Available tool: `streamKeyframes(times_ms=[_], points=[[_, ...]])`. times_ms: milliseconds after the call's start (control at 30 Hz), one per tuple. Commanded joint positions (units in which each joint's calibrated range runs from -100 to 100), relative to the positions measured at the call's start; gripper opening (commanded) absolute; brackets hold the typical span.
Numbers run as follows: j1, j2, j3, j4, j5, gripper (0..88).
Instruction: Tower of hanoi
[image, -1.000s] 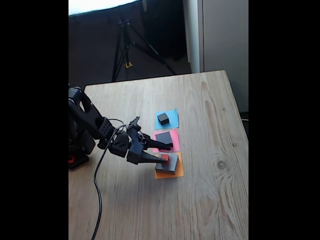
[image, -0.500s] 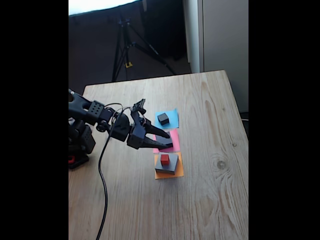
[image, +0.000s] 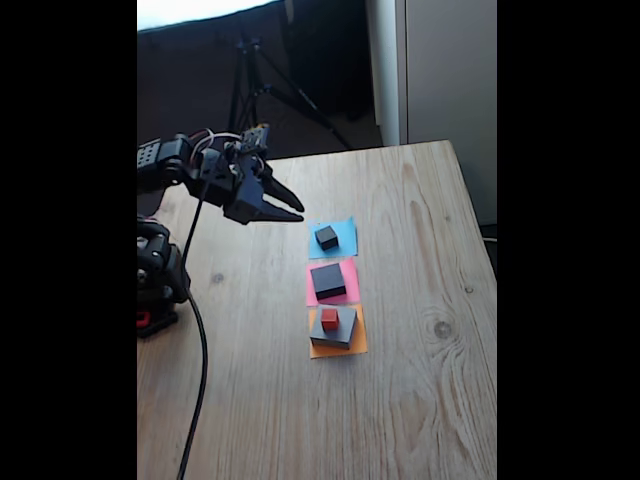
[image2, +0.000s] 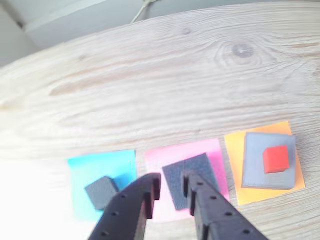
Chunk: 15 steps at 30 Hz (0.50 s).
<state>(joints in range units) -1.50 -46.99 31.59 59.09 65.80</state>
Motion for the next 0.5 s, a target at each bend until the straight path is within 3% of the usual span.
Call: streamKeyframes(times_ms=[0, 200, 300, 467], points=[[-6.1, -3.2, -8.9, 12.7, 8.3, 0.4], [-11.3, 0.3, -26.2, 33.1, 28.2, 0.4], [-12.4, 1.5, -32.1, 36.9, 34.0, 0.4], [-13.9, 2.5, -36.5, 39.5, 34.2, 0.4]])
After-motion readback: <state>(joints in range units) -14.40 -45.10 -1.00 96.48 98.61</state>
